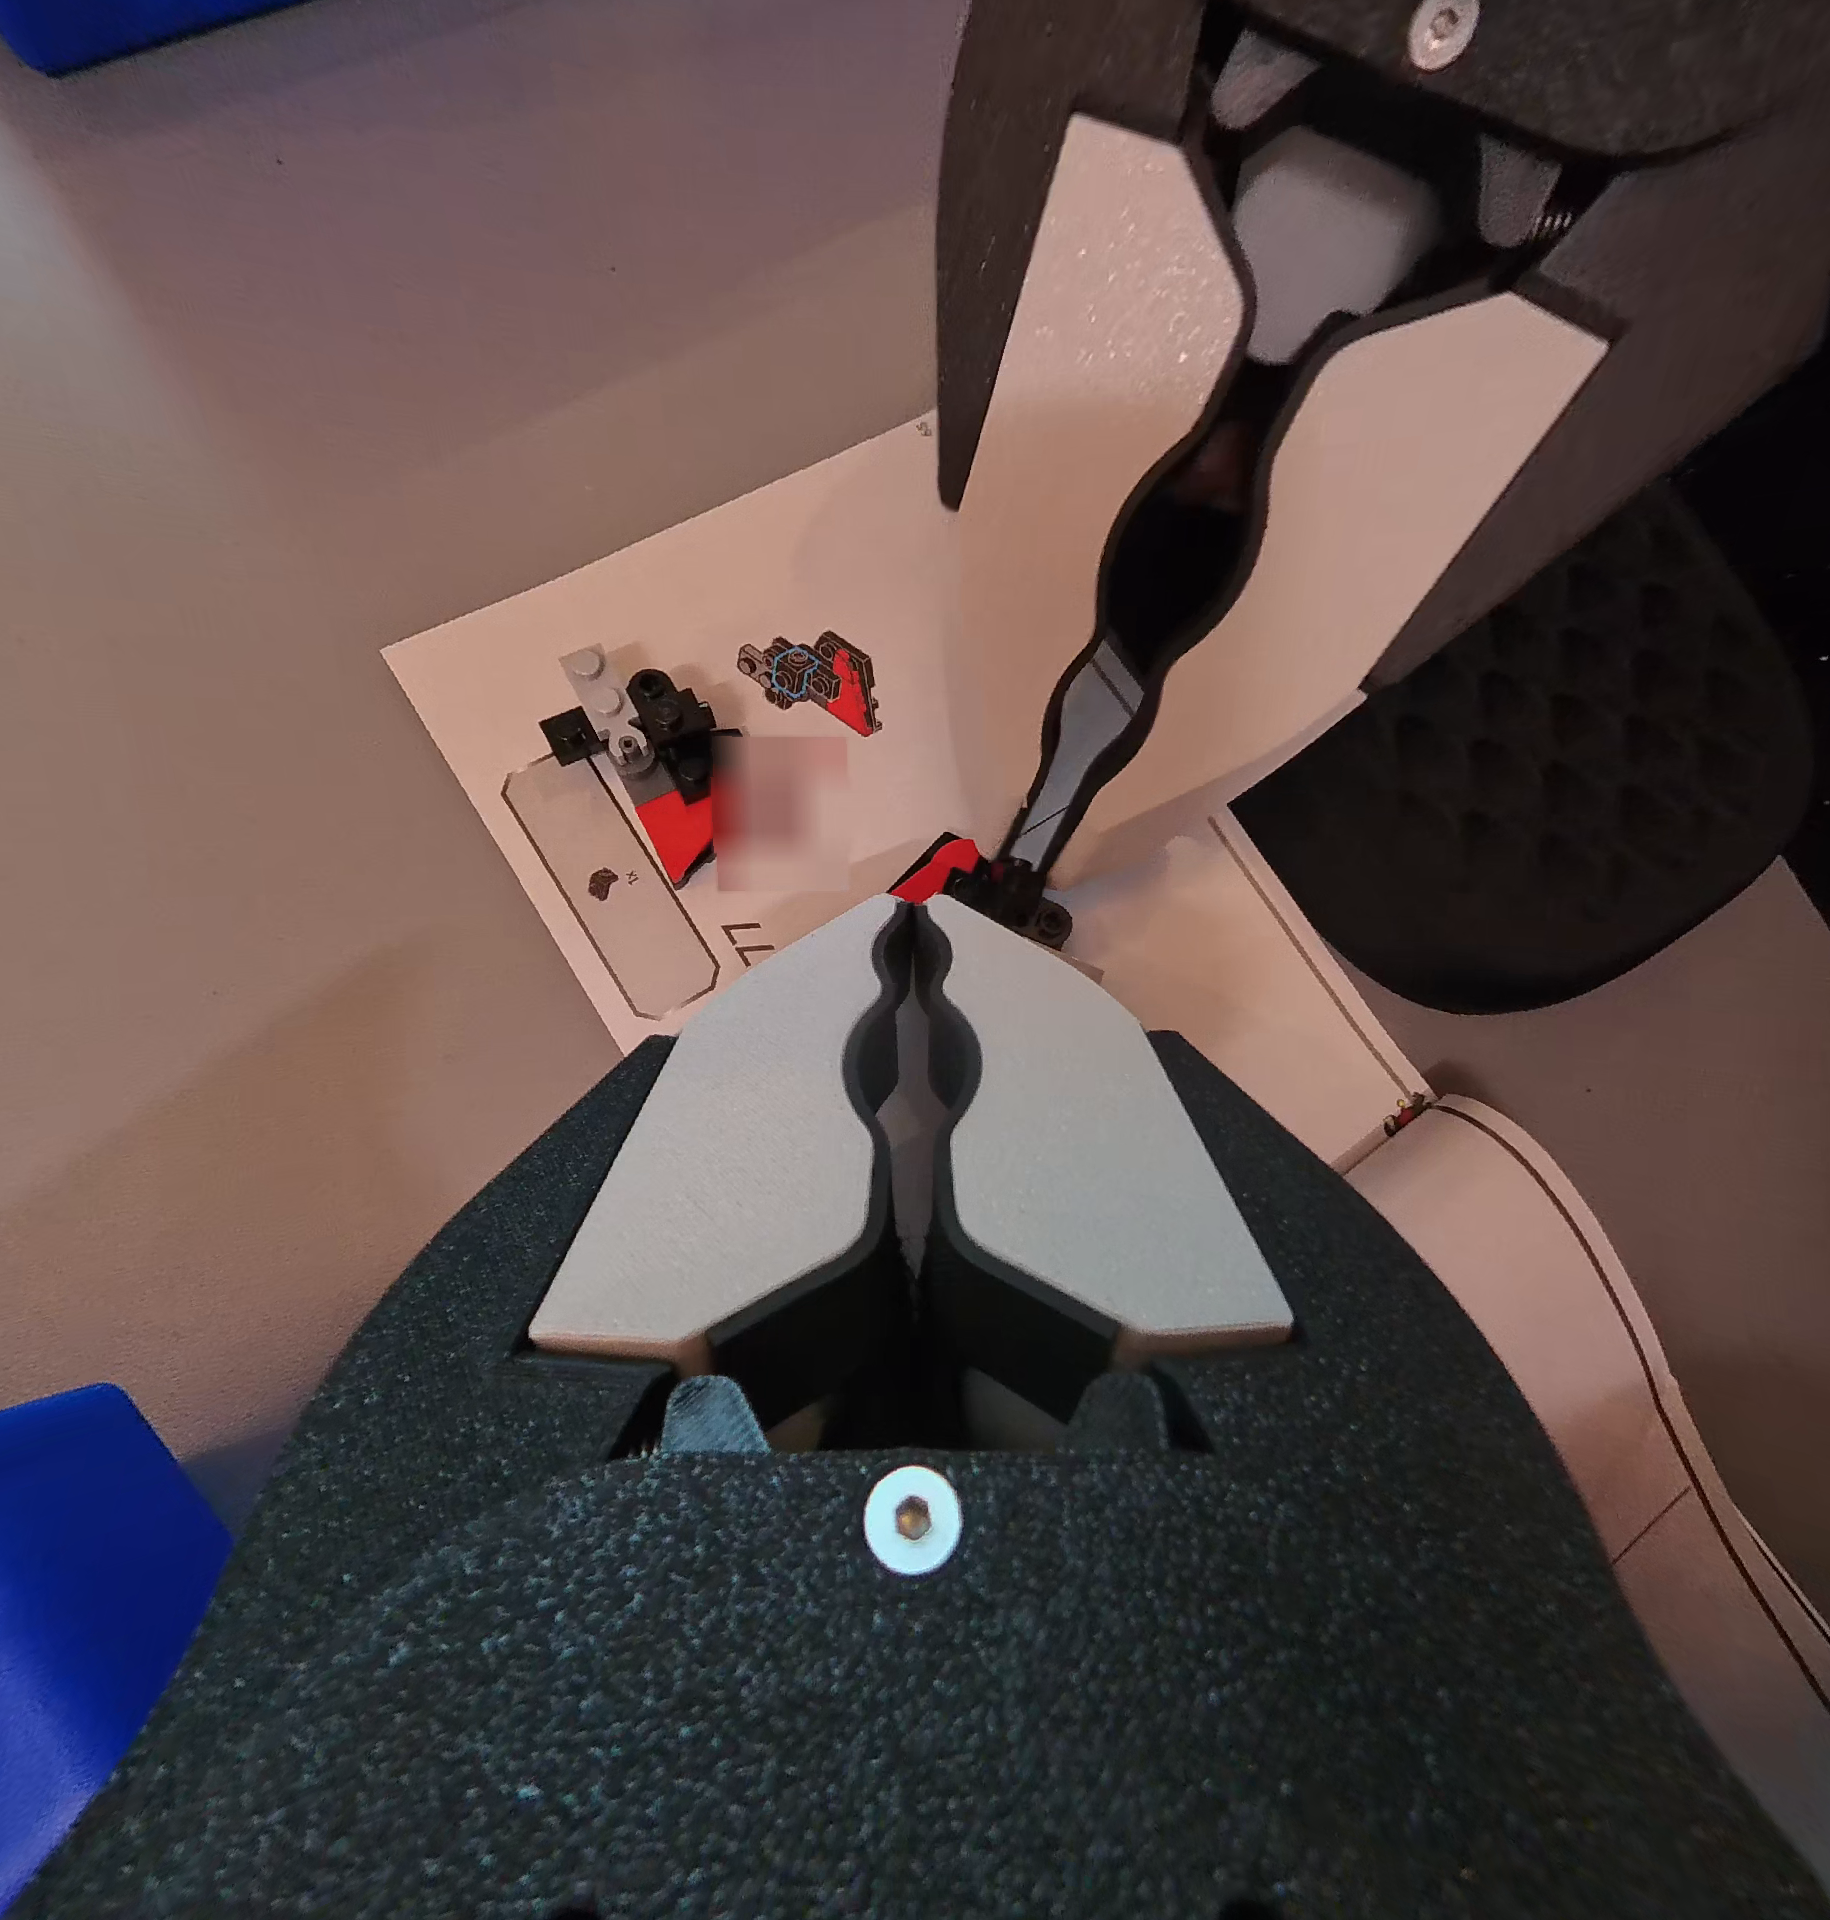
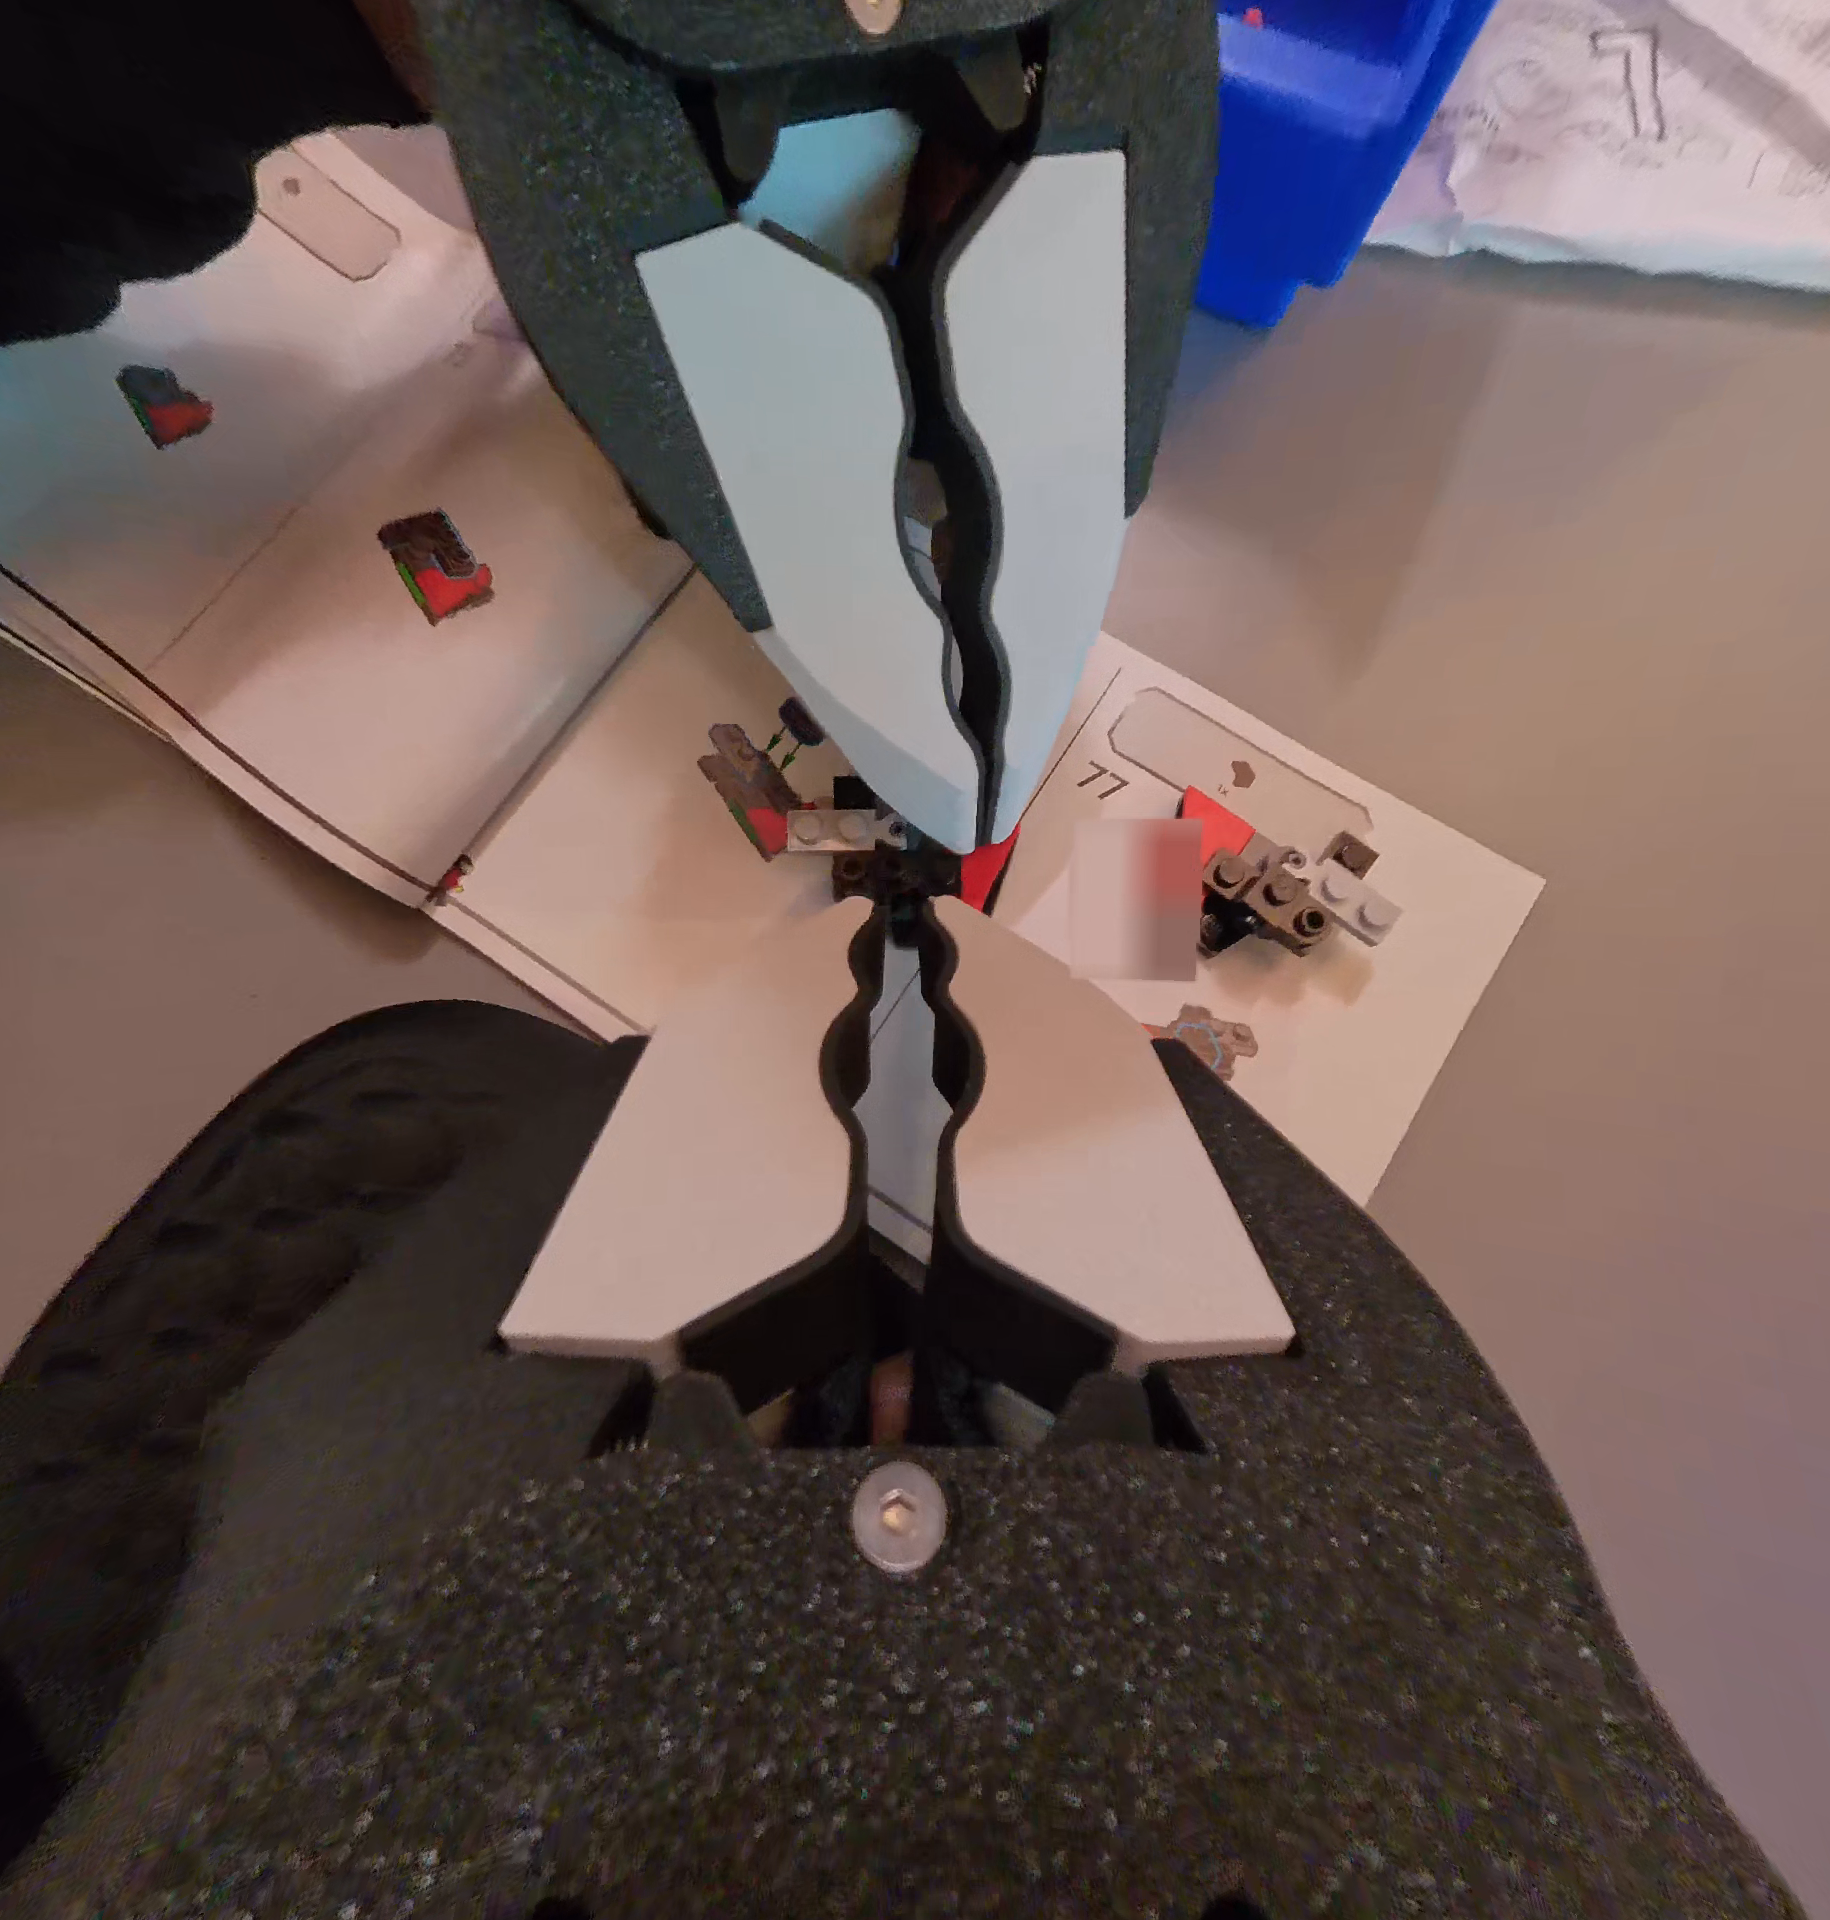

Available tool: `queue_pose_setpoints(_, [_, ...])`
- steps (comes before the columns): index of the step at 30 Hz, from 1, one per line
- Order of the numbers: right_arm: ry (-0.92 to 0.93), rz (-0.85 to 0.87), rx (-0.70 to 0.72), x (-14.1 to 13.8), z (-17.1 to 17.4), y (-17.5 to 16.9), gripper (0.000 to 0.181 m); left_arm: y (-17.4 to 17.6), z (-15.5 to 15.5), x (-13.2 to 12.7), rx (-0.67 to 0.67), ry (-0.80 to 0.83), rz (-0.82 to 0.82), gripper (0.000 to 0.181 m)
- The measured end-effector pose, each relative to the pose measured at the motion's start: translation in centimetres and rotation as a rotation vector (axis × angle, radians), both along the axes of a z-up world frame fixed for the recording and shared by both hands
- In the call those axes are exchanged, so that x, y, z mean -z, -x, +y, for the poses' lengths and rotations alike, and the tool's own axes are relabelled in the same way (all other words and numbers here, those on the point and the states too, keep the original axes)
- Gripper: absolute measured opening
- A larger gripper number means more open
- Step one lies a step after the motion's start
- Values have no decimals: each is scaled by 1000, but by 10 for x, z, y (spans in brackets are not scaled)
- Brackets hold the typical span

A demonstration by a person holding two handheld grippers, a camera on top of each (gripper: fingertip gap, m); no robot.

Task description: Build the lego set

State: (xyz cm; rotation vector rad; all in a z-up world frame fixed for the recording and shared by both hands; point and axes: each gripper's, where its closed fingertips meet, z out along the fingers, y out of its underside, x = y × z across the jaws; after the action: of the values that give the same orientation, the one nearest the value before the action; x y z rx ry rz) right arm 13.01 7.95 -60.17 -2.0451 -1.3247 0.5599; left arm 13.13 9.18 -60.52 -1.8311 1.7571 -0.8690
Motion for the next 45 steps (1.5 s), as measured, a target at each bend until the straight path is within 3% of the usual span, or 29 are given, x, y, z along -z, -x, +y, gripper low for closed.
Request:
queue_pose_setpoints(1, [-33, -10, -10, 0, 1, 0, 7, 0, 0, 0, 0, 0, 0, 0])
queue_pose_setpoints(21, [-152, -60, -92, -3, 1, -1, 7, 0, 0, 0, -2, 7, -6, 0])
queue_pose_setpoints(35, [14, -12, -18, 1, -1, 0, 7, 0, 0, 0, -1, 7, -7, 0])
queue_pose_setpoints(45, [-83, -41, -44, -1, 1, 1, 9, 0, 0, 0, -1, 9, -10, 0])
